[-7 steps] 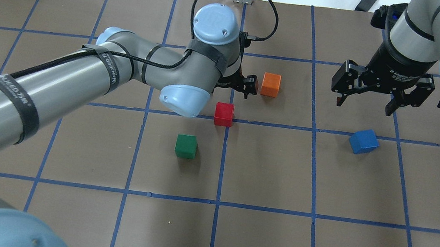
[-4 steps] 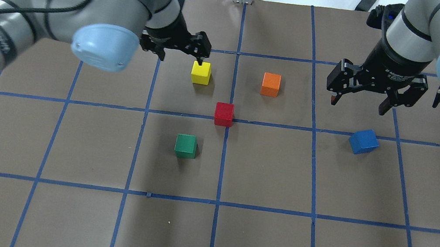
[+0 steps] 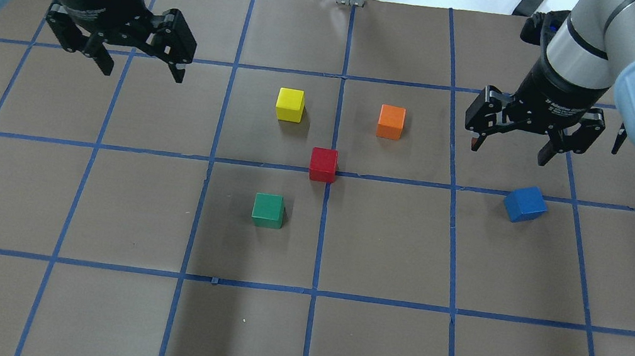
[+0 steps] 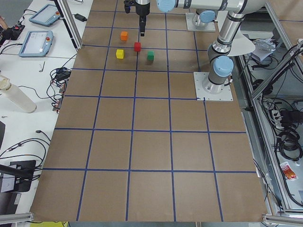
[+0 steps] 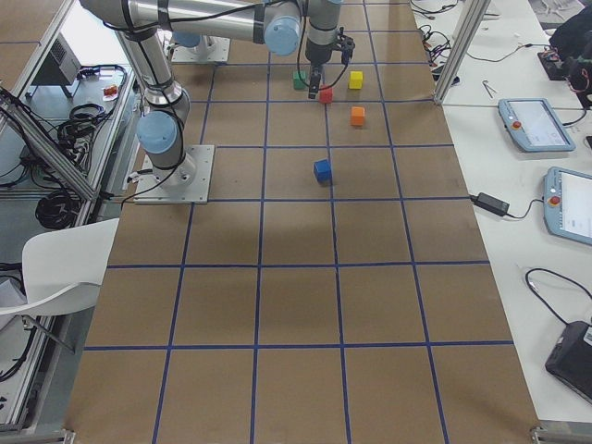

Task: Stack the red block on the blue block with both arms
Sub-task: 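Reach the right gripper across toward the red cube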

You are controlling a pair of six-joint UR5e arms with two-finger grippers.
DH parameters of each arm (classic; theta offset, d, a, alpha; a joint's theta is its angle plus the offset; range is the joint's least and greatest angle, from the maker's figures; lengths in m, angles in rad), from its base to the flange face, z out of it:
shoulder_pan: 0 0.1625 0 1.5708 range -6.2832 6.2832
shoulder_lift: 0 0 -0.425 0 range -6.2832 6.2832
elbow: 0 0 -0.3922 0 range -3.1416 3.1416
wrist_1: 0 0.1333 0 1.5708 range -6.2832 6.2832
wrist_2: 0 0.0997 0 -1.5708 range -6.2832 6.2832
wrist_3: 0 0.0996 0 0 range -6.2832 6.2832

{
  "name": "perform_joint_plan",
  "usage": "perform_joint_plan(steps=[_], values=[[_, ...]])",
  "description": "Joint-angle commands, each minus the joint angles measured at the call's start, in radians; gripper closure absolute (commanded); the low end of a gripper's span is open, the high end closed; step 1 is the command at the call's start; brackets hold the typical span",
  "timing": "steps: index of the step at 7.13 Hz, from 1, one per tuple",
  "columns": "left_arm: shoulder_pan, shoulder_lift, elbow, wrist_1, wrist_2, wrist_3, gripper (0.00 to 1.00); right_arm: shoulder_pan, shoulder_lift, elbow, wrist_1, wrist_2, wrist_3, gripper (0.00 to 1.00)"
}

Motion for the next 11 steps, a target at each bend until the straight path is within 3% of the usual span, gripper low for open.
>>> perform_joint_plan(steps=[1, 6, 11], values=[[0.02, -0.018, 0.007, 0.015, 0.021, 0.017, 0.0, 0.019, 0.061, -0.003, -0.119, 0.002, 0.007, 0.0], [0.003, -0.02, -0.025, 0.054, 0.023, 0.017, 0.0, 0.238, 0.311, -0.011, -0.488, -0.003, 0.168, 0.0], [0.0, -0.017, -0.037, 0.071, 0.021, 0.006, 0.0, 0.341, 0.402, -0.011, -0.545, 0.01, 0.237, 0.0]])
